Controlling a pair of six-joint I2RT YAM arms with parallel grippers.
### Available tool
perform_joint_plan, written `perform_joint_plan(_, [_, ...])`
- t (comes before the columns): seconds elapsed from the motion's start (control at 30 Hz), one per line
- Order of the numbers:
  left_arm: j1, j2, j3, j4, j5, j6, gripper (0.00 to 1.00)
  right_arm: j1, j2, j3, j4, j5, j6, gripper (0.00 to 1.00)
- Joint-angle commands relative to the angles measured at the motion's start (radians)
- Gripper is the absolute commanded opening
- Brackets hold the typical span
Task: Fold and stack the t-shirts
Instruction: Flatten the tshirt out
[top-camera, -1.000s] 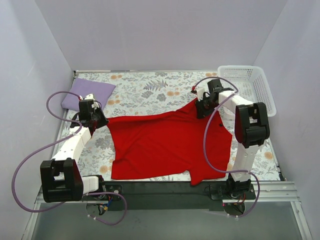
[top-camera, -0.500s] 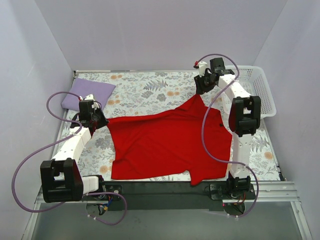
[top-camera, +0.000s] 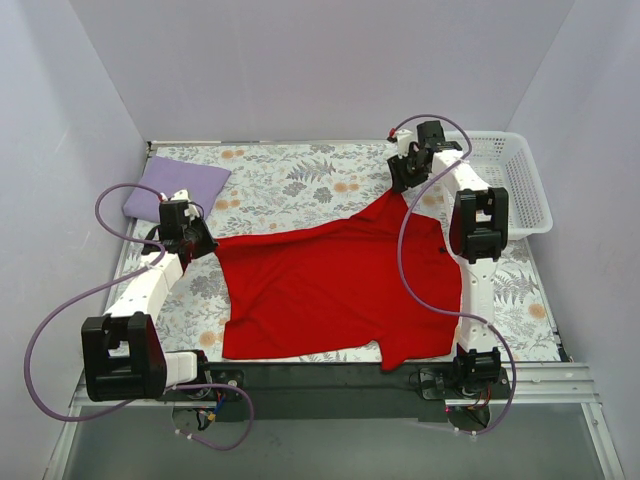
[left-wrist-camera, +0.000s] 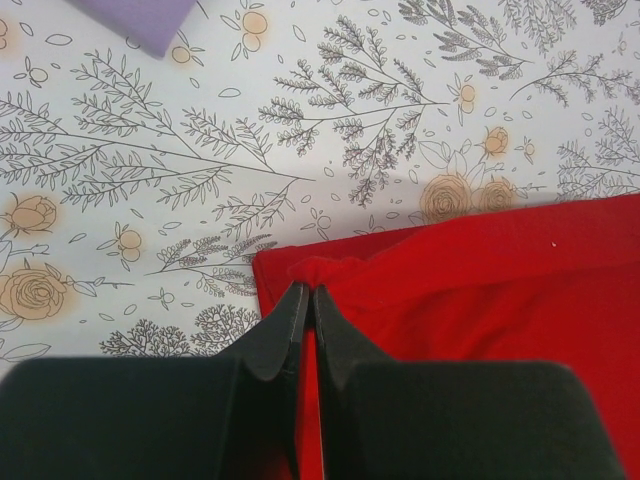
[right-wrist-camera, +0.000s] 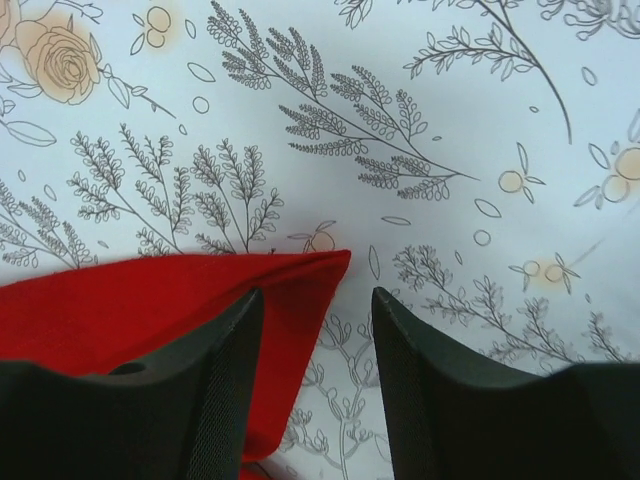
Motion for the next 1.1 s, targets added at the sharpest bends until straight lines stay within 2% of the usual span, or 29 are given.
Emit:
perform_joint_plan(0.0, [-0.003, 0.0, 0.002, -0.001, 0.004, 0.003, 0.0, -0.003, 0.053, 0.059, -0.016, -0.043, 0.013, 0.55])
perform_joint_plan(0.37, [-0.003, 0.013, 0.002, -0.003, 0.009, 0.004, 0.0, -0.003, 0.133, 0.138, -0.017, -0.102, 0.011, 0.54])
perform_joint_plan(0.53, [-0.003, 0.016, 0.004, -0.003, 0.009, 0.003, 0.0, -0.003, 0.156, 0.138, -0.023, -0.113, 0.021, 0.49])
perform_joint_plan(0.67, [-0.003, 0.017, 0.004, -0.003, 0.011, 0.003, 0.0, -0.003, 0.151, 0.121, -0.025, -0.109, 0.021, 0.35])
perform_joint_plan(0.7, [-0.002, 0.017, 0.005, -0.003, 0.011, 0.004, 0.0, -0.002, 0.147, 0.119, -0.025, -0.109, 0.019, 0.24])
perform_joint_plan(0.73, [-0.003, 0.017, 0.005, -0.001, 0.012, 0.003, 0.0, -0.002, 0.144, 0.112, -0.026, -0.109, 0.017, 0.19])
perform_joint_plan(0.77, [-0.003, 0.017, 0.004, -0.003, 0.014, 0.003, 0.0, -0.003, 0.139, 0.11, -0.026, -0.111, 0.016, 0.1])
perform_joint_plan(0.83, [-0.003, 0.019, 0.004, -0.003, 0.014, 0.003, 0.0, -0.003, 0.127, 0.112, -0.028, -0.126, 0.007, 0.01])
perform_joint_plan(1.0, [-0.002, 0.013, 0.004, 0.003, 0.02, -0.001, 0.0, -0.002, 0.05, 0.107, -0.026, -0.181, 0.008, 0.01])
perform_joint_plan(1.07, [-0.002, -0.004, -0.001, 0.017, 0.027, -0.004, 0.0, -0.002, -0.046, 0.08, -0.025, -0.229, 0.011, 0.01])
